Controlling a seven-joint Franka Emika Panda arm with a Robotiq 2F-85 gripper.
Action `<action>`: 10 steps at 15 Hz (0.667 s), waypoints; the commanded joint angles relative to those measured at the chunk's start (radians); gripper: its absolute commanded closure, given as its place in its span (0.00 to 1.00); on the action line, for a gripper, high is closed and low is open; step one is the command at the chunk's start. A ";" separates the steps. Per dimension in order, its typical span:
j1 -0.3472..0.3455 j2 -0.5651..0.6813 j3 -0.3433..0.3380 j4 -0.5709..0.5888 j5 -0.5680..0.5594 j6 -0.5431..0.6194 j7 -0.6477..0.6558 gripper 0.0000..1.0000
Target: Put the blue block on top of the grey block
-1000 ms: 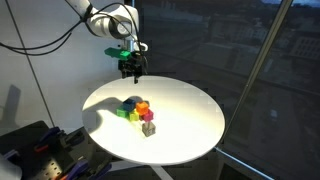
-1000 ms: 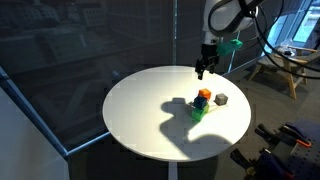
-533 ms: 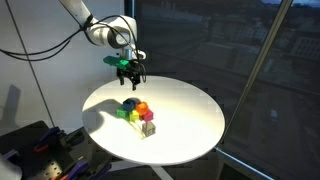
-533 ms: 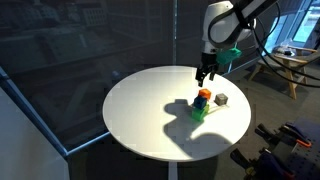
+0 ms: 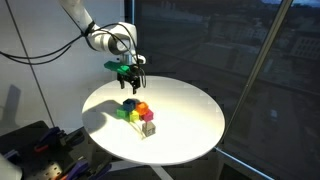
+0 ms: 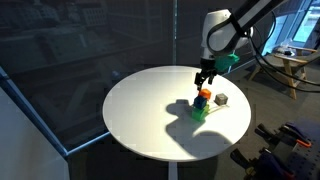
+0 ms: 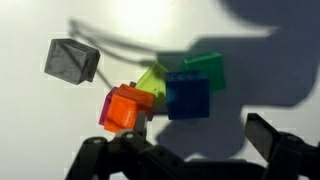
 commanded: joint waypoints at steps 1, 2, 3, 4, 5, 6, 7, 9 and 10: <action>0.001 0.000 -0.010 -0.018 -0.014 0.029 0.002 0.00; -0.002 0.003 -0.011 -0.020 -0.010 0.031 0.000 0.00; -0.002 0.005 -0.013 -0.021 -0.007 0.031 0.005 0.00; -0.004 0.007 -0.014 -0.024 -0.002 0.032 0.006 0.00; -0.006 0.009 -0.015 -0.025 0.003 0.031 0.007 0.00; -0.007 0.011 -0.015 -0.026 0.009 0.029 0.011 0.00; -0.007 0.012 -0.016 -0.027 0.012 0.031 0.014 0.00; -0.006 0.016 -0.017 -0.028 0.012 0.032 0.025 0.00; -0.004 0.019 -0.017 -0.028 0.011 0.031 0.029 0.00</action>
